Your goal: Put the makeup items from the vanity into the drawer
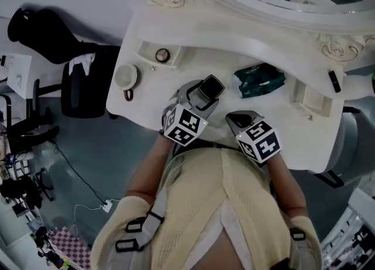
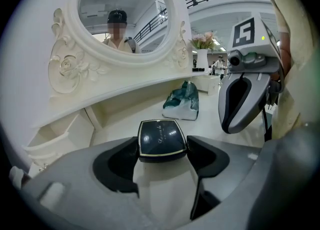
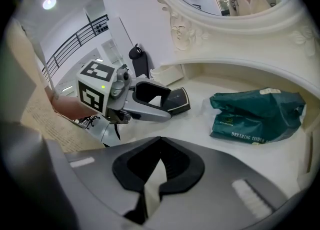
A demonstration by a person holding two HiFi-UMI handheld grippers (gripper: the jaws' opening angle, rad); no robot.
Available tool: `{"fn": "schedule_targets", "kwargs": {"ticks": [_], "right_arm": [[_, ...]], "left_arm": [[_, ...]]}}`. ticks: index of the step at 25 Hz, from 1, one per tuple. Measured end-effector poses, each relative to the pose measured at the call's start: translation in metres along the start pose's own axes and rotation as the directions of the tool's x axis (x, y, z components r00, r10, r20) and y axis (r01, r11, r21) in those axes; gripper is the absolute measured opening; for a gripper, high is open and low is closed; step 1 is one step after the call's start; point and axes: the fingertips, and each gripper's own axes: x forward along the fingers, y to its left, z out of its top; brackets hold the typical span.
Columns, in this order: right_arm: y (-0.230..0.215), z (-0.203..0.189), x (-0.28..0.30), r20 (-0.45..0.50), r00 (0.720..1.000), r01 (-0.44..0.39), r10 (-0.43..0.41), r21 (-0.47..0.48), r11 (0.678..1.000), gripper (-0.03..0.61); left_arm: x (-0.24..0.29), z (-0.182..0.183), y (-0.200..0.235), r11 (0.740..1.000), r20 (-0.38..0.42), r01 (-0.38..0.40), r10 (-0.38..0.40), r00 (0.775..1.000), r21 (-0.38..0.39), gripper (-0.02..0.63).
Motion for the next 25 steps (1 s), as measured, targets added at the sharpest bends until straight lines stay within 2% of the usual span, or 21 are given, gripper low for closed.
{"fn": "schedule_targets", "kwargs": {"ticks": [6, 13, 20, 25], "right_arm": [[-0.001, 0.005, 0.001, 0.002, 1.000, -0.001, 0.001, -0.014, 1.000, 0.002], [0.006, 0.015, 0.009, -0.001, 1.000, -0.026, 0.026, -0.058, 0.998, 0.002], [0.015, 0.021, 0.015, -0.008, 0.999, -0.050, 0.050, -0.088, 0.995, 0.001], [0.018, 0.024, 0.017, -0.008, 0.998, -0.058, 0.058, -0.095, 0.994, 0.002]], "left_arm": [[-0.042, 0.017, 0.021, 0.999, 0.019, -0.035, 0.035, 0.999, -0.002, 0.318], [-0.083, 0.031, 0.061, 0.985, -0.002, -0.173, 0.173, 0.985, -0.017, 0.319], [-0.107, 0.023, 0.104, 0.954, -0.124, -0.301, 0.298, 0.946, -0.004, 0.319], [-0.113, 0.014, 0.132, 0.942, -0.217, -0.336, 0.330, 0.919, 0.008, 0.319]]}}
